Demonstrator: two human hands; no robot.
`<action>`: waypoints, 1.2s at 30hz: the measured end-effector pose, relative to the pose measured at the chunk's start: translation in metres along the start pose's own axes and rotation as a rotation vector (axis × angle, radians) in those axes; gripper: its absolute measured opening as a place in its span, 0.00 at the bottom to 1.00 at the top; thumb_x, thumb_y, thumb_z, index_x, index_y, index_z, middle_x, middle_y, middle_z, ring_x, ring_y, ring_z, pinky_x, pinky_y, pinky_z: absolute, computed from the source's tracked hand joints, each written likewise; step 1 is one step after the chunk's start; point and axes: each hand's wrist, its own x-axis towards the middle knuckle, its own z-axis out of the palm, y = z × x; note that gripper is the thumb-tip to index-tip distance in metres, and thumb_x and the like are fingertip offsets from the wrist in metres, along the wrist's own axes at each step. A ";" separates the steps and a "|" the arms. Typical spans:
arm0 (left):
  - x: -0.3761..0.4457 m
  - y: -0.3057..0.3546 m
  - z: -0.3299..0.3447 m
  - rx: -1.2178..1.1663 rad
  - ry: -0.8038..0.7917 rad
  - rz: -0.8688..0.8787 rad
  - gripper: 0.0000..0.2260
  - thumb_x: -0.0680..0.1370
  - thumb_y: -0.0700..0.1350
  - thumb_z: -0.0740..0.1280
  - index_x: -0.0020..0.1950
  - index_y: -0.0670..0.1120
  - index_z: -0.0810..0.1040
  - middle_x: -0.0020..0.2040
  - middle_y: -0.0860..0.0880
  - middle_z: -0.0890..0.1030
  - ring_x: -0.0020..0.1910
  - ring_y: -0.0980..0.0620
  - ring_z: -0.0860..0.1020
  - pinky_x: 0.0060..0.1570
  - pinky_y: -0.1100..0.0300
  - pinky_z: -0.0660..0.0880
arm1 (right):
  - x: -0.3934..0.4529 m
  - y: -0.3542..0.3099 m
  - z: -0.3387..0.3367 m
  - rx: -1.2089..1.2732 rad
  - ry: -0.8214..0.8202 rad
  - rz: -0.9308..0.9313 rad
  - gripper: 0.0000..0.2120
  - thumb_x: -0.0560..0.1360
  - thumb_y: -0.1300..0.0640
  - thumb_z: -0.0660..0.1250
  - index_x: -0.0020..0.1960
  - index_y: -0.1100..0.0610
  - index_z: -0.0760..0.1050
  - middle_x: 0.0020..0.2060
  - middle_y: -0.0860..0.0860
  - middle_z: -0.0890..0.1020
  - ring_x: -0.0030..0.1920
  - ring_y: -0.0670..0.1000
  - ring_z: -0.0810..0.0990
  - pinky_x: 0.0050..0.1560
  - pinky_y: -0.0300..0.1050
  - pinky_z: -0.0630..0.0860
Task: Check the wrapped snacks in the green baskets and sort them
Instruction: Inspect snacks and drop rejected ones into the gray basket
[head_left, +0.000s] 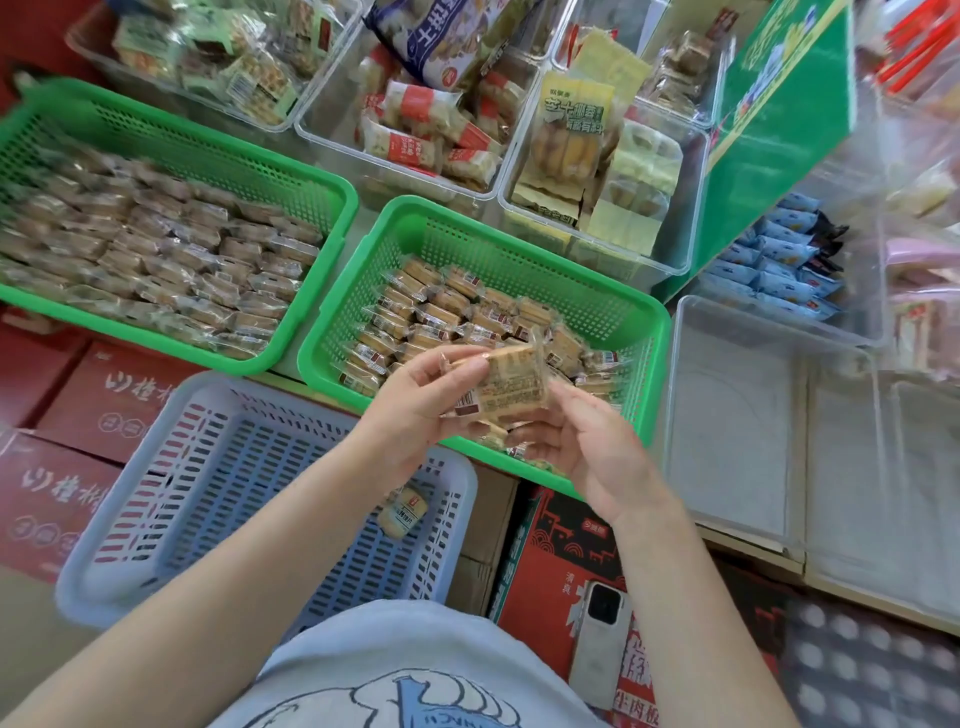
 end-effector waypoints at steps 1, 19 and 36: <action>-0.005 -0.001 0.000 0.009 0.012 -0.002 0.20 0.73 0.48 0.71 0.62 0.41 0.79 0.52 0.41 0.84 0.44 0.49 0.84 0.36 0.59 0.82 | -0.003 0.002 0.005 -0.040 0.047 -0.025 0.16 0.85 0.50 0.55 0.59 0.60 0.74 0.44 0.55 0.85 0.41 0.54 0.82 0.39 0.46 0.76; -0.082 -0.016 0.016 -0.230 -0.169 -0.038 0.17 0.73 0.54 0.72 0.58 0.48 0.86 0.58 0.40 0.82 0.47 0.46 0.83 0.38 0.60 0.81 | -0.069 0.014 0.030 -0.272 0.288 -0.438 0.11 0.83 0.52 0.61 0.48 0.53 0.79 0.33 0.44 0.79 0.34 0.43 0.77 0.30 0.36 0.72; -0.097 -0.022 0.017 -0.171 -0.053 -0.042 0.10 0.78 0.43 0.66 0.58 0.43 0.82 0.52 0.42 0.85 0.44 0.45 0.85 0.37 0.53 0.84 | -0.080 0.033 0.028 -0.281 0.423 -0.503 0.12 0.82 0.47 0.59 0.42 0.47 0.77 0.36 0.52 0.75 0.38 0.55 0.73 0.40 0.63 0.77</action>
